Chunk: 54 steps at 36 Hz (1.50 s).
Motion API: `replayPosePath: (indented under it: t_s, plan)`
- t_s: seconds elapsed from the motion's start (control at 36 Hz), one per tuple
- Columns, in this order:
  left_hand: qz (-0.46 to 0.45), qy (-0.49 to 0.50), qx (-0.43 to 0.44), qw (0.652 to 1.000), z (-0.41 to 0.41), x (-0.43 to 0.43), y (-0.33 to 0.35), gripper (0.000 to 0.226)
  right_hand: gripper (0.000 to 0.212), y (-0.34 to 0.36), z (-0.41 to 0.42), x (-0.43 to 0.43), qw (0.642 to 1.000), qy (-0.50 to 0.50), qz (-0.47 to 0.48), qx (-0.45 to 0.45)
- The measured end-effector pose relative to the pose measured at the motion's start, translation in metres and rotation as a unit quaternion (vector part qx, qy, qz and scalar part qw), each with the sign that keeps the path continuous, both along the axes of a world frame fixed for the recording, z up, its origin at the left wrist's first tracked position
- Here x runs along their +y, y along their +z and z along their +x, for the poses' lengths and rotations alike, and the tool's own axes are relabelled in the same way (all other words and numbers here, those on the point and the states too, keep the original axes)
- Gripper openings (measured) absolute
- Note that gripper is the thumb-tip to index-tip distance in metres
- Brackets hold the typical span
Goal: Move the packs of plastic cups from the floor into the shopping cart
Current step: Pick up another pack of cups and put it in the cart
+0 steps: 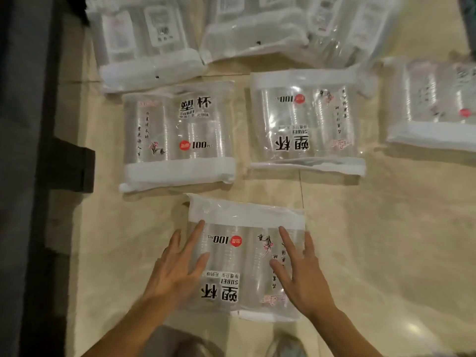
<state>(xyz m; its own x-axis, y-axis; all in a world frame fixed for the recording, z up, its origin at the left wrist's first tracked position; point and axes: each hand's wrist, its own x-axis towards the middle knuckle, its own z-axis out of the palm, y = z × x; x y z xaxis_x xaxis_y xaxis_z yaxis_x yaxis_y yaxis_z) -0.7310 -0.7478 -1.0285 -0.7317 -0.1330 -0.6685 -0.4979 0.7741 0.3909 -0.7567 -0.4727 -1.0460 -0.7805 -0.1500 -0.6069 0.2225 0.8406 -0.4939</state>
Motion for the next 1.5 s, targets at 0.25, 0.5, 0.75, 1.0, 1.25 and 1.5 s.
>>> replayPosePath:
  t_s: [0.25,0.5,0.75,1.0,1.25,1.5]
  plan:
    - [0.079,0.042,0.03,0.996,0.004,0.004,-0.016,0.064,0.067,-0.018,0.0,0.0,0.997,-0.048,-0.06,0.033]
    - [0.078,0.063,0.118,0.988,-0.052,0.001,0.136,0.066,0.067,0.137,-0.053,-0.008,0.995,-0.045,-0.053,0.075]
    - [0.063,0.052,0.245,0.966,-0.138,-0.017,0.42,0.065,0.065,0.428,-0.162,-0.027,0.985,0.001,-0.072,0.157]
    - [0.044,0.052,0.331,0.941,-0.171,-0.06,0.723,0.063,0.068,0.742,-0.216,-0.056,0.959,0.02,-0.126,0.254]
    - [0.01,0.042,0.375,0.926,-0.148,-0.104,0.948,0.061,0.072,0.96,-0.205,-0.093,0.936,0.071,-0.158,0.306]
    - [-0.017,0.101,0.423,0.9,-0.083,-0.127,1.05,0.066,0.075,1.065,-0.177,-0.138,0.919,0.118,-0.179,0.331]
